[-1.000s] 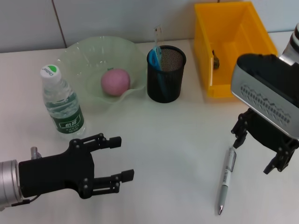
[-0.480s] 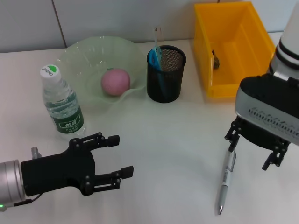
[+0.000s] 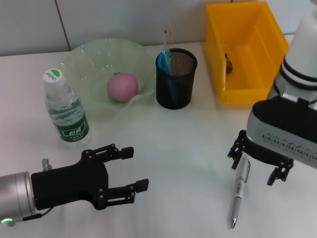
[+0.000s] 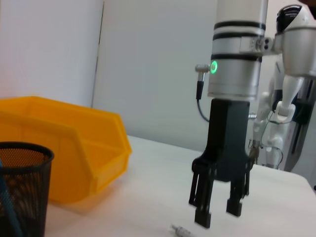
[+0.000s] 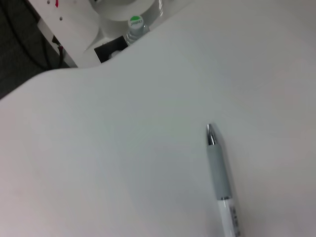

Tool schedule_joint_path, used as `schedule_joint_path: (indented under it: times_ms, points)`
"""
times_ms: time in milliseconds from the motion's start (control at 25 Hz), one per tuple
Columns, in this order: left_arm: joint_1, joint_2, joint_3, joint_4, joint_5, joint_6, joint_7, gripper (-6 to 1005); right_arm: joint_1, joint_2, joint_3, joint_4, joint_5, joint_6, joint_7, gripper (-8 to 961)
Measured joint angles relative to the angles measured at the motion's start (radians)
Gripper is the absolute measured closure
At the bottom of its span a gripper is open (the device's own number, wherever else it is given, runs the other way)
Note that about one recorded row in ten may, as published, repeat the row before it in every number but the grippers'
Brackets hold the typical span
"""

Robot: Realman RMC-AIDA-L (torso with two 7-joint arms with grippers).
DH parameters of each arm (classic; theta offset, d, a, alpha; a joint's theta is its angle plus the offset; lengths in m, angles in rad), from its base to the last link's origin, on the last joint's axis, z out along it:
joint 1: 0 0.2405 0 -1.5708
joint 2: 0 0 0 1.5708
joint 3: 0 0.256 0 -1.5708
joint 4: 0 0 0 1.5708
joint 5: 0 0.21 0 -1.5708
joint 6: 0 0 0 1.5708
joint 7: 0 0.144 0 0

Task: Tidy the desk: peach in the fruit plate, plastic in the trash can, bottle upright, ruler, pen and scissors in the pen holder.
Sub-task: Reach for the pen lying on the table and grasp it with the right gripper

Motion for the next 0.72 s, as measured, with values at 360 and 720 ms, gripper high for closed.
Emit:
schedule_joint_path:
  times_ms: [360,720]
  points:
    - [0.019,0.002,0.047,-0.002,-0.050,-0.001,0.000,190,-0.002,0.019,-0.046,0.018,-0.007,0.053,-0.030,247]
    - [0.025,0.008,0.046,0.000,-0.046,-0.001,0.007,189,0.001,0.023,-0.104,0.050,-0.001,0.107,-0.030,250]
